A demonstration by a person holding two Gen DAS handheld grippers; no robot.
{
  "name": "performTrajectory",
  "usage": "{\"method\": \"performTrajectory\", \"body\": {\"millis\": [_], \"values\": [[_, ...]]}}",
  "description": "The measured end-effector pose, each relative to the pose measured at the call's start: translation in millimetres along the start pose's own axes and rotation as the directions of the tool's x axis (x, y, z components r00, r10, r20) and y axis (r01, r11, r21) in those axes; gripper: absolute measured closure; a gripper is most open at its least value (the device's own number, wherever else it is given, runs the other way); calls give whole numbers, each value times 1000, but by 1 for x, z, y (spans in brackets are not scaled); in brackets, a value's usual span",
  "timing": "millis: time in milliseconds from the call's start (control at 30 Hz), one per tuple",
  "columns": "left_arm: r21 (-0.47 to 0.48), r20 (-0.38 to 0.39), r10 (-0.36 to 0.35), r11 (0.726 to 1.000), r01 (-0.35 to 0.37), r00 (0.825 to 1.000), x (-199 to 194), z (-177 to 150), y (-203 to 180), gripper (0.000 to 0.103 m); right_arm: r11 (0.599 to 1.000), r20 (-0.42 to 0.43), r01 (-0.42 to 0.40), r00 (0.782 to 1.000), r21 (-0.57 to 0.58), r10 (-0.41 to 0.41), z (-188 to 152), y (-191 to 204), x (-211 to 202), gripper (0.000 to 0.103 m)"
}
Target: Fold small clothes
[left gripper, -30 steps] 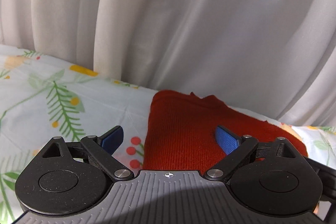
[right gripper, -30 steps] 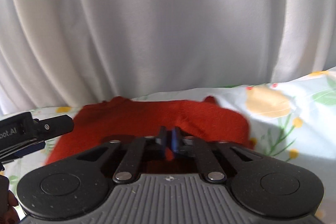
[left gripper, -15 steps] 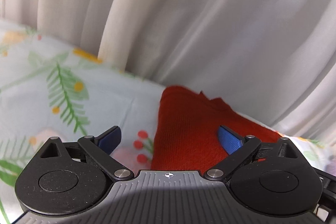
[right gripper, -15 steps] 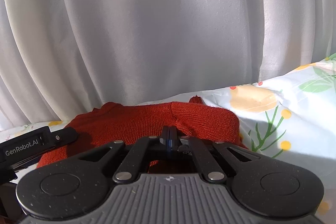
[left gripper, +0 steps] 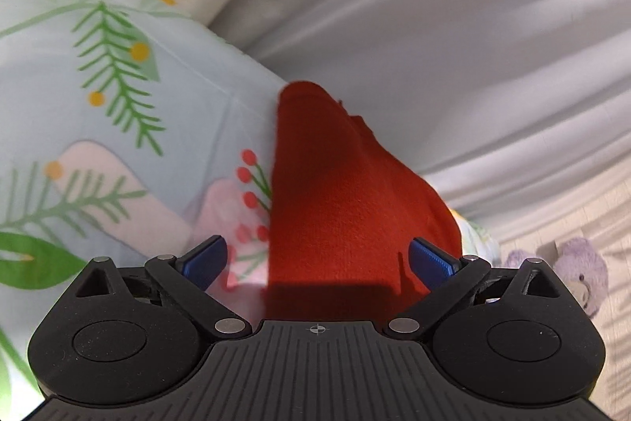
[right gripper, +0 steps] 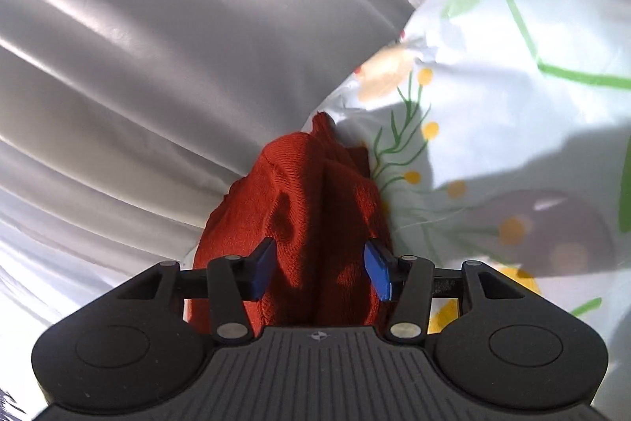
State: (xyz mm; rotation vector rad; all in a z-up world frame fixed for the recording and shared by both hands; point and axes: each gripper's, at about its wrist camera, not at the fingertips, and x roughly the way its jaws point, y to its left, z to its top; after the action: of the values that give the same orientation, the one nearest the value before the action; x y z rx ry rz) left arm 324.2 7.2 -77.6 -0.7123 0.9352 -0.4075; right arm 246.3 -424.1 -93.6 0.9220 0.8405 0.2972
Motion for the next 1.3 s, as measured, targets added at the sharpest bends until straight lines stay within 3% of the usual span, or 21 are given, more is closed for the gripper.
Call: {"method": "performTrajectory", "body": {"millis": [300,633,767,933,1033,1300], "values": [[-7,-28,-29,1000,29,999,9,3,-1,5,987,36,137,990,-86,-135,9,8,-2,54],[76,-77,-2,997,7,997,25,5,-17,10,995,-83,39,995,-97,-47,19,16,34,51],[113,-78,23,994,-14,997,30,5,-22,14,1000,-110,-24,994,-11,22,27,5,43,50],[159,-83,52,987,-38,995,35,7,-27,21,997,-133,-77,988,-7,76,29,4,53,50],[158,-80,67,986,-54,995,35,8,-26,29,997,-139,-82,987,-14,79,29,7,61,51],[155,-66,79,986,-68,995,30,6,-24,41,989,-114,-35,993,-145,19,22,25,54,67]]}}
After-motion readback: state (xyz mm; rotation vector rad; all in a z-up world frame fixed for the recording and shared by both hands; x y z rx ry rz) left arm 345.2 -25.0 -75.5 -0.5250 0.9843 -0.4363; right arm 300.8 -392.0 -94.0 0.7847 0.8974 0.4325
